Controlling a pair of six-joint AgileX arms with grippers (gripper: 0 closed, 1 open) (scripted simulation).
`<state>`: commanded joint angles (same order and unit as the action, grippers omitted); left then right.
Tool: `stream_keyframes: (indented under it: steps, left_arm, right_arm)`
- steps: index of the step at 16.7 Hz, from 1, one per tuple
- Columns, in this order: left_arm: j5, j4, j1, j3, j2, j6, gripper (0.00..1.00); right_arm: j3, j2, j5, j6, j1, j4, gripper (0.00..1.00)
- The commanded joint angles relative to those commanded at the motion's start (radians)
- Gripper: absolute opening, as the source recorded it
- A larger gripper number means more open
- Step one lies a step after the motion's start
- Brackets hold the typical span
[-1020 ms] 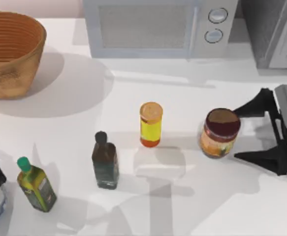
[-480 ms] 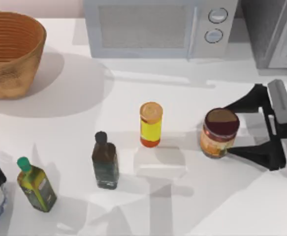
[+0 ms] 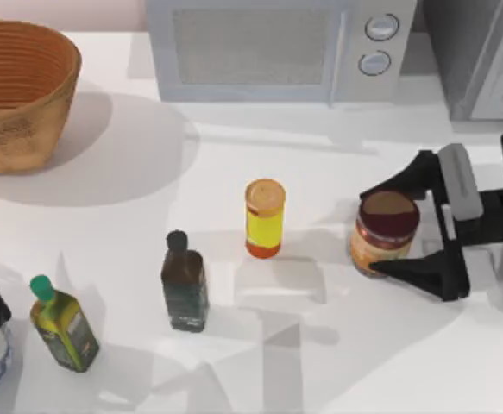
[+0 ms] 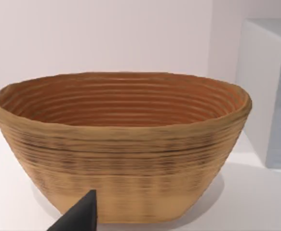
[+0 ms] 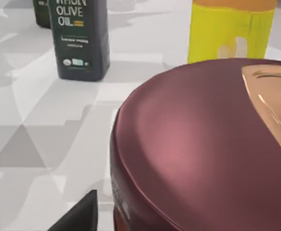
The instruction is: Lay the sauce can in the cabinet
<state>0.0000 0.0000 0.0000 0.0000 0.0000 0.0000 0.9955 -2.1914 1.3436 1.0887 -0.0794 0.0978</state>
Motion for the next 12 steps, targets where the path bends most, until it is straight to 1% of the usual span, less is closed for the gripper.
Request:
stream_keyframes:
  steps: [3,5,11,12]
  left_arm:
    - [0.0,0.0,0.0,0.0,0.0,0.0,1.0]
    - [0.0,0.0,0.0,0.0,0.0,0.0,1.0]
    - [0.0,0.0,0.0,0.0,0.0,0.0,1.0]
    - [0.0,0.0,0.0,0.0,0.0,0.0,1.0]
  right_arm:
    - [-0.038,-0.012,-0.012,-0.1,-0.024,0.148,1.0]
    - [-0.055,-0.02,-0.018,-0.141,-0.034,0.212,1.0]
    - [-0.062,-0.025,-0.02,-0.156,-0.038,0.237,1.0]
    - [-0.062,-0.025,-0.02,-0.156,-0.038,0.237,0.92]
